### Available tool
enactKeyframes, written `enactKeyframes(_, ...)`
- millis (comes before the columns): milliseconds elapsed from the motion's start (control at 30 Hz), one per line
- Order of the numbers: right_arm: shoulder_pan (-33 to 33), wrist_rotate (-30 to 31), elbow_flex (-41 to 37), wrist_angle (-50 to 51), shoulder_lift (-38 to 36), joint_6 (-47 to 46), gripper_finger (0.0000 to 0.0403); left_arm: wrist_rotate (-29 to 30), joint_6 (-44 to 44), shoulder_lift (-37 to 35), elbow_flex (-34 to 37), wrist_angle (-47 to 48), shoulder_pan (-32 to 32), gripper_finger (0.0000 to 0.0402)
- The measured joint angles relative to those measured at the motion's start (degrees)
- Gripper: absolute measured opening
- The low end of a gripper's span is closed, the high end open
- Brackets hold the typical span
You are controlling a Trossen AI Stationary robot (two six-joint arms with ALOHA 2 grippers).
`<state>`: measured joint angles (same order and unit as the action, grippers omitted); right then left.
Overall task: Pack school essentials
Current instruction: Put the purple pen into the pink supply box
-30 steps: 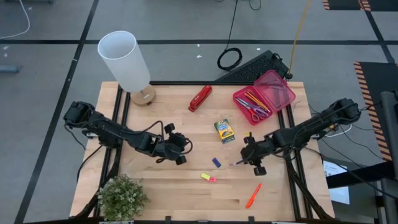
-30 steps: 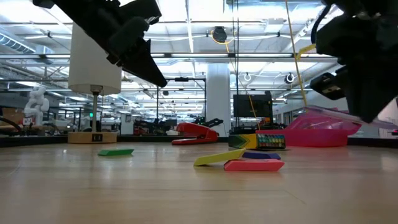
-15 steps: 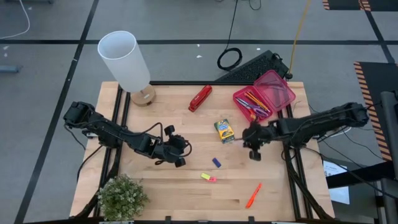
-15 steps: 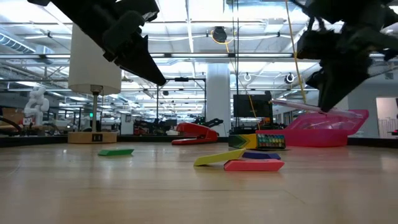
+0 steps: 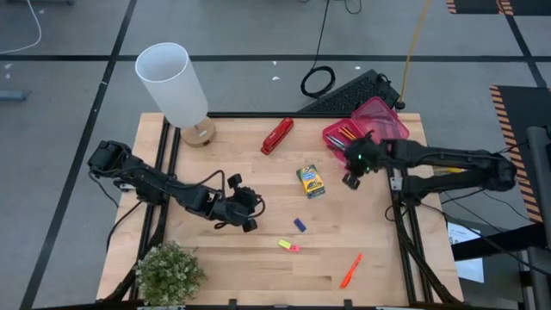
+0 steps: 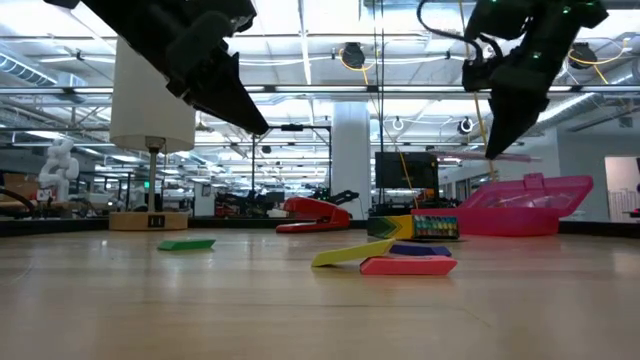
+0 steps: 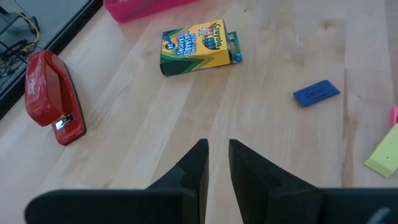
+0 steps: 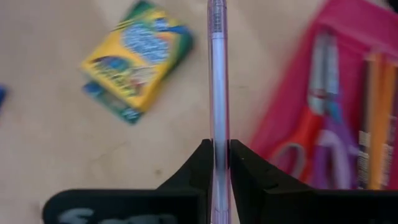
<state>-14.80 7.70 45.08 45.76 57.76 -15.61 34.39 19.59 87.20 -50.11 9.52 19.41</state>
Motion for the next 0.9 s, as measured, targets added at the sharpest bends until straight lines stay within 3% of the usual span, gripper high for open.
enactKeyframes(500, -30.3, -0.1, 0.6, -0.8, 0.6, 12.9, 0.003, 0.0, 0.0, 0.0, 0.0, -0.4, 0.6, 0.0065)
enactKeyframes(667, -34.8, -0.3, 0.6, -2.2, 4.1, 13.8, 0.0032, 0.0, -0.1, 0.0, 0.0, -1.5, 0.6, 0.0065)
enactKeyframes(900, -36.2, -0.4, 0.6, -4.3, 11.3, 13.9, 0.0033, 0.0, -0.3, 0.0, 0.0, -3.3, 0.6, 0.0065)
